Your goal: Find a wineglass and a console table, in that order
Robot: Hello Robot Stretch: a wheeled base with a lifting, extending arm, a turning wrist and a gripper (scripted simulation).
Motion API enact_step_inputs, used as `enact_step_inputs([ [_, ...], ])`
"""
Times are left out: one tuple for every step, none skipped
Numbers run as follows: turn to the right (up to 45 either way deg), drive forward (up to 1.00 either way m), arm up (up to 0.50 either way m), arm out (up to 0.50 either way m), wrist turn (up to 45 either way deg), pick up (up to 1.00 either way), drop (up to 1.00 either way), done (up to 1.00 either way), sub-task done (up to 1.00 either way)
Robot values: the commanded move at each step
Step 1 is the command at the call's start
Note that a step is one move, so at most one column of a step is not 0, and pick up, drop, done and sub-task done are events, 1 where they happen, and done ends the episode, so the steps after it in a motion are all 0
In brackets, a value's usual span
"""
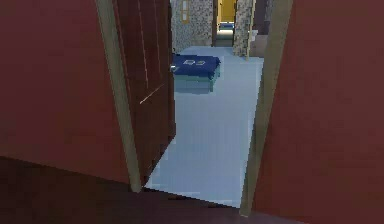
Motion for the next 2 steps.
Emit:
enact_step_inputs([
  [0.0,1.00,0.00,0.00,0.0,0.00,0.00,0.00,0.00],
  [6.0,0.00,0.00,0.00,0.0,0.00,0.00,0.00,0.00],
])
